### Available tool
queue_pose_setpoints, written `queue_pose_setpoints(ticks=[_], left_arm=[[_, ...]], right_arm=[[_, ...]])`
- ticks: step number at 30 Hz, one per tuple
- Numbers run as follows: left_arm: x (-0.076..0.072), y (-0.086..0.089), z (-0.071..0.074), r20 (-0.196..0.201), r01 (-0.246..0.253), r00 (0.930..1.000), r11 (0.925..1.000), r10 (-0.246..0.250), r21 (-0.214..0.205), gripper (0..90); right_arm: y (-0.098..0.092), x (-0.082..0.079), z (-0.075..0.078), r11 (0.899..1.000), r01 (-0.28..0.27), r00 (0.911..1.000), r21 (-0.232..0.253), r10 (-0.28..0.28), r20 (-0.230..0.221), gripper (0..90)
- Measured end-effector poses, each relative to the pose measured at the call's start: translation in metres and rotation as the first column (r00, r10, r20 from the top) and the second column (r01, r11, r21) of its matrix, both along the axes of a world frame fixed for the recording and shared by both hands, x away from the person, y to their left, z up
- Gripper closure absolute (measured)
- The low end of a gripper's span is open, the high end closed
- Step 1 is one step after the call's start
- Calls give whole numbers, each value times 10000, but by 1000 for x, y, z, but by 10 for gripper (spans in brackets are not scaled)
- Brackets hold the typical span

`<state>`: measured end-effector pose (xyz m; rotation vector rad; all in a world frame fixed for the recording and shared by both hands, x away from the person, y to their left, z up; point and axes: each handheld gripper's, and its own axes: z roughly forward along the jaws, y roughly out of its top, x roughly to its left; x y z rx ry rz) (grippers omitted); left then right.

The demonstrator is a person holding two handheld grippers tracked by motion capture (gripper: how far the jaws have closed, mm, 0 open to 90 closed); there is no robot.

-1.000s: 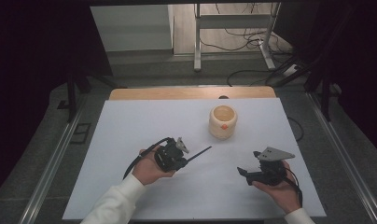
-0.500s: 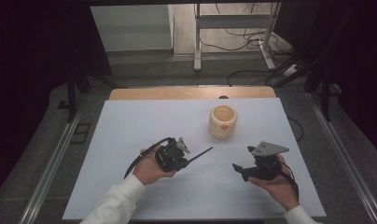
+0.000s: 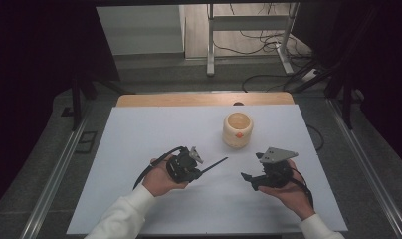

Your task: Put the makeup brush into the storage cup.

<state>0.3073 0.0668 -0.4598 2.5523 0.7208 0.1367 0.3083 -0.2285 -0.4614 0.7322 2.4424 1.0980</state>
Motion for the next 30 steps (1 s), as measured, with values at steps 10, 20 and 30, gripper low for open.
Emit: queue_pose_setpoints(ticks=[10,20,30], left_arm=[[0,-2,0,14,74,10000,10000,-74,44,839],[-1,-5,0,26,188,9998,9998,-188,28,839],[-1,-6,0,-14,230,9997,9997,-230,13,839]], right_arm=[[11,3,0,9990,-375,9993,-249,374,-11,160],[20,3,1,9972,-612,9981,-419,614,22,173],[31,6,-1,9944,-807,9967,-685,808,-5,175]])
